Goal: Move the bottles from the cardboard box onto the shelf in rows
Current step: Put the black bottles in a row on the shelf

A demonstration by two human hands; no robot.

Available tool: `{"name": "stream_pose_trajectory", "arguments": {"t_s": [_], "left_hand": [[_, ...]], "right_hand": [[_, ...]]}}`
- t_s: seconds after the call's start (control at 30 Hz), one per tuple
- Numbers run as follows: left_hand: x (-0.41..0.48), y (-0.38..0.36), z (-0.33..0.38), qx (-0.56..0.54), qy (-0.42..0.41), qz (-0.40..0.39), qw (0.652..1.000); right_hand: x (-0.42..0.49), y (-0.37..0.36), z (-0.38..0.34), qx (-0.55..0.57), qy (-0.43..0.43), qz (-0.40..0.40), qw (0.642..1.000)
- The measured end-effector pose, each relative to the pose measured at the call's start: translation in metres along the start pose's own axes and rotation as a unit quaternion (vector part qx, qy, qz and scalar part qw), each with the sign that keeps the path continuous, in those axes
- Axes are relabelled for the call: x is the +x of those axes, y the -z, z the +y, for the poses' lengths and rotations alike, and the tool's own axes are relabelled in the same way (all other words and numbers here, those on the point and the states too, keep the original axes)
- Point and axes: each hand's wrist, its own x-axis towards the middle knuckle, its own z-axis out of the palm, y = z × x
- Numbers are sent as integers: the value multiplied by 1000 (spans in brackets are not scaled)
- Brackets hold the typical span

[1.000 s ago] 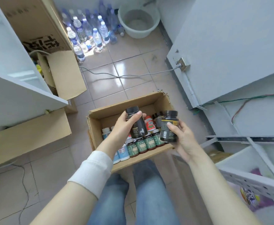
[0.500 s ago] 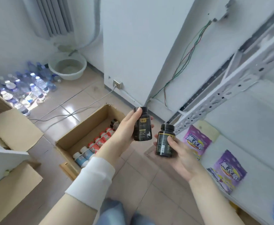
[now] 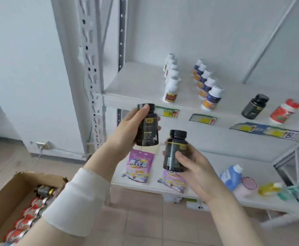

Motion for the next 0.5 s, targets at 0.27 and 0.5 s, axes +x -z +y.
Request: {"name": "stream_pose_trajectory", "arguments": {"t_s": [0.27,0.5], "left_hand": [[34,-166,-2,46,-5,-94,994],[99,-255,2,105,-48,-150,982]], "right_hand": [[-48,121,-87,-9,77,84,993],[-37,184,-154,-20,137,103,985]]}}
